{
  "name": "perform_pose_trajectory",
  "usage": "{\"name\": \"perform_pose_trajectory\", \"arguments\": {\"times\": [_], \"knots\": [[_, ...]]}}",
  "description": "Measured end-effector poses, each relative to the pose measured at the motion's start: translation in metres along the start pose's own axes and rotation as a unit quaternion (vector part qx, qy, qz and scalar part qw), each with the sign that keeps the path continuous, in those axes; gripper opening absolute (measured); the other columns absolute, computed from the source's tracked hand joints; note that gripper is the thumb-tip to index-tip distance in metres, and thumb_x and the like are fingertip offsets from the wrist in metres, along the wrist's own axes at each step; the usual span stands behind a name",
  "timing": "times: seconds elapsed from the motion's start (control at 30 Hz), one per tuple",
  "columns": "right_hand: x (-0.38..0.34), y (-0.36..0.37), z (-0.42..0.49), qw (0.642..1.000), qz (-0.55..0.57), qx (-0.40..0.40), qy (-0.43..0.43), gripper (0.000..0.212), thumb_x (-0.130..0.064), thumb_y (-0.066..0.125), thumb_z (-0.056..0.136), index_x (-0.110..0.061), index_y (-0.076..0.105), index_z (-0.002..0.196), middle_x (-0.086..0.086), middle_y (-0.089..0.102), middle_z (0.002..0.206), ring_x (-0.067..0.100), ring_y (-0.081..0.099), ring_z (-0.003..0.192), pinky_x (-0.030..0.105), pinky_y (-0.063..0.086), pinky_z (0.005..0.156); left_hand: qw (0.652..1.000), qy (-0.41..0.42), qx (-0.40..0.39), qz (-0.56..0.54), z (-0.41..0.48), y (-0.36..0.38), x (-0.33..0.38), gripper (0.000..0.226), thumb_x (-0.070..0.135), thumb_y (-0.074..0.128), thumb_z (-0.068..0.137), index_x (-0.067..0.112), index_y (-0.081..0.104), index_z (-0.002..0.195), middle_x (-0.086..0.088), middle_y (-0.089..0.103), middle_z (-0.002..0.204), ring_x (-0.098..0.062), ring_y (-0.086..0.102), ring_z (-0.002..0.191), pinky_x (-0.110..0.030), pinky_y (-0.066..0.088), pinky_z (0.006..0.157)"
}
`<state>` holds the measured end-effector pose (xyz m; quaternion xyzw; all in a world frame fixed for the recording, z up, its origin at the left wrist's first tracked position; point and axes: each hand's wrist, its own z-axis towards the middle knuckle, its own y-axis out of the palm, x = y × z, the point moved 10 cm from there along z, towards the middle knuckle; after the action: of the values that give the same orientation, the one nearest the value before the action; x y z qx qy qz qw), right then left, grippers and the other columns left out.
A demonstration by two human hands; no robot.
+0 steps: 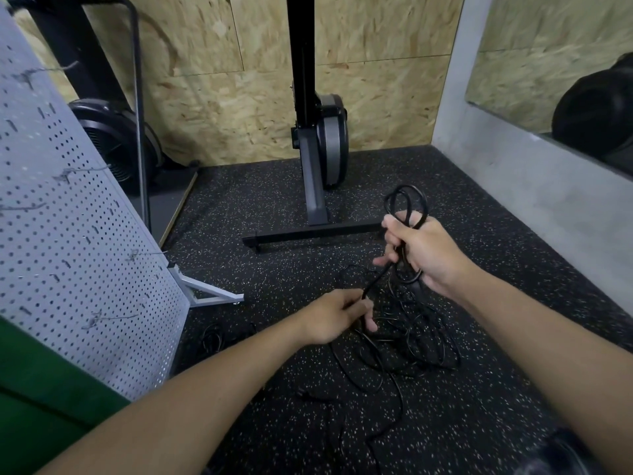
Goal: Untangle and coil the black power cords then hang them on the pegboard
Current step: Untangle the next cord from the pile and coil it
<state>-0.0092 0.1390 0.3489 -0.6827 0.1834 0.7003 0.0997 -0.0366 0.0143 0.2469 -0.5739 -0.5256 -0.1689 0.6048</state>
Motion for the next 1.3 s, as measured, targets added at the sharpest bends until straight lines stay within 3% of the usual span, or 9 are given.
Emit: {"name": "perform_pose_trajectory", "arguments": {"times": [0.1, 0.23, 0.33, 0.43, 0.57, 0.83, 1.03, 1.2, 1.3], "knots": [[-0.010, -0.003, -0.001, 1.000, -0.010, 0.007, -0.016, 0.015, -0.014, 0.051, 0.110, -0.007, 0.056, 0.097, -0.001, 0.041, 0.065, 0.011, 0.039, 0.051, 0.033, 0.057, 0.057, 1.000, -0.005, -0.009, 0.016, 0.003, 0.002, -0.002, 0.032, 0.034, 0.047, 0.112, 0.010, 0.067, 0.104, 0.004, 0.080, 0.102, -0.020, 0.061, 0.072, -0.031, 0.051, 0.075], [-0.011, -0.019, 0.004, 0.998, 0.045, 0.040, -0.007, 0.017, -0.014, 0.051, 0.109, -0.011, 0.055, 0.093, -0.001, 0.041, 0.067, 0.011, 0.036, 0.051, 0.027, 0.044, 0.049, 0.997, -0.038, -0.034, 0.053, 0.002, 0.007, -0.010, 0.025, 0.032, 0.053, 0.110, 0.011, 0.067, 0.109, 0.009, 0.071, 0.092, -0.013, 0.072, 0.079, -0.020, 0.048, 0.056], [-0.003, -0.028, 0.007, 0.999, 0.000, 0.051, -0.003, 0.020, -0.015, 0.052, 0.109, -0.011, 0.055, 0.090, -0.002, 0.042, 0.065, 0.011, 0.036, 0.051, 0.029, 0.043, 0.050, 0.995, -0.082, -0.038, -0.033, 0.004, 0.007, -0.021, 0.025, 0.023, 0.051, 0.111, 0.001, 0.061, 0.114, -0.002, 0.070, 0.114, -0.023, 0.077, 0.078, -0.024, 0.052, 0.044], [0.000, -0.039, 0.010, 0.996, -0.040, 0.084, 0.002, 0.022, -0.015, 0.053, 0.109, -0.011, 0.054, 0.087, -0.003, 0.042, 0.063, 0.011, 0.037, 0.049, 0.030, 0.043, 0.051, 0.980, -0.119, 0.008, -0.161, 0.002, -0.004, -0.028, 0.020, 0.016, 0.049, 0.111, -0.001, 0.058, 0.111, -0.020, 0.068, 0.120, -0.033, 0.078, 0.077, -0.029, 0.063, 0.058], [-0.003, -0.051, 0.011, 0.991, -0.059, 0.120, 0.000, 0.019, -0.014, 0.053, 0.109, -0.010, 0.054, 0.090, -0.002, 0.042, 0.063, 0.009, 0.038, 0.046, 0.027, 0.044, 0.047, 0.971, -0.099, 0.070, -0.207, 0.004, -0.032, -0.025, 0.018, 0.012, 0.054, 0.109, -0.001, 0.065, 0.105, -0.021, 0.074, 0.112, -0.027, 0.078, 0.093, -0.031, 0.065, 0.079], [-0.011, -0.053, 0.010, 0.991, -0.071, 0.113, -0.017, 0.014, -0.015, 0.054, 0.109, -0.007, 0.054, 0.098, -0.001, 0.043, 0.065, 0.009, 0.039, 0.048, 0.027, 0.045, 0.047, 0.997, -0.051, 0.036, -0.049, -0.001, -0.047, -0.021, 0.014, 0.021, 0.063, 0.105, 0.016, 0.076, 0.104, 0.001, 0.079, 0.107, -0.014, 0.074, 0.092, -0.027, 0.055, 0.074], [-0.010, -0.055, 0.011, 0.988, -0.103, 0.111, -0.024, 0.016, -0.018, 0.055, 0.108, -0.010, 0.055, 0.094, -0.003, 0.045, 0.064, 0.010, 0.041, 0.049, 0.029, 0.044, 0.051, 0.990, -0.030, 0.077, 0.114, -0.004, -0.065, -0.012, 0.011, 0.040, 0.073, 0.097, 0.033, 0.081, 0.097, 0.021, 0.075, 0.105, -0.003, 0.067, 0.105, -0.031, 0.050, 0.101], [0.002, -0.063, 0.014, 0.980, -0.160, 0.116, -0.014, 0.016, -0.023, 0.057, 0.107, -0.012, 0.057, 0.095, -0.005, 0.049, 0.064, 0.010, 0.045, 0.049, 0.037, 0.047, 0.059, 0.981, 0.039, 0.105, 0.160, -0.009, -0.071, 0.002, 0.009, 0.034, 0.074, 0.097, 0.029, 0.081, 0.101, 0.024, 0.072, 0.095, 0.012, 0.063, 0.091, -0.009, 0.043, 0.083], [0.004, -0.068, 0.014, 0.971, -0.207, 0.121, -0.008, 0.017, -0.030, 0.059, 0.104, -0.017, 0.059, 0.094, -0.005, 0.054, 0.064, 0.013, 0.051, 0.052, 0.042, 0.050, 0.067, 0.969, 0.083, 0.117, 0.199, -0.010, -0.072, 0.018, 0.012, 0.033, 0.071, 0.099, 0.026, 0.079, 0.105, 0.020, 0.065, 0.095, 0.004, 0.061, 0.092, -0.010, 0.040, 0.080]]}}
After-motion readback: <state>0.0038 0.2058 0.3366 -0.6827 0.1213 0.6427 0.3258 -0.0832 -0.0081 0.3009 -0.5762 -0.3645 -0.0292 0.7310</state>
